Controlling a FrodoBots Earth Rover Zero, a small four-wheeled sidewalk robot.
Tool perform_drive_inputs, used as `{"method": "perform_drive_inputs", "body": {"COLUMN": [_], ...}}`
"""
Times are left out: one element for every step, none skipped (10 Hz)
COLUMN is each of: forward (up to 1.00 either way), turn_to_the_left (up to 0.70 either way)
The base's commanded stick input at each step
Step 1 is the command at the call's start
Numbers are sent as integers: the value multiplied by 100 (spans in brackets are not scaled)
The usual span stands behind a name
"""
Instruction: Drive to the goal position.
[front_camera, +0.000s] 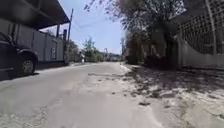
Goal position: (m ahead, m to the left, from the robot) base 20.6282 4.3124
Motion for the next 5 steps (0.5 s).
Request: {"method": "perform_drive_inputs", "body": {"forward": [100, 100, 100, 100, 100], "turn_to_the_left": [0, 0, 0, 0, 0]}}
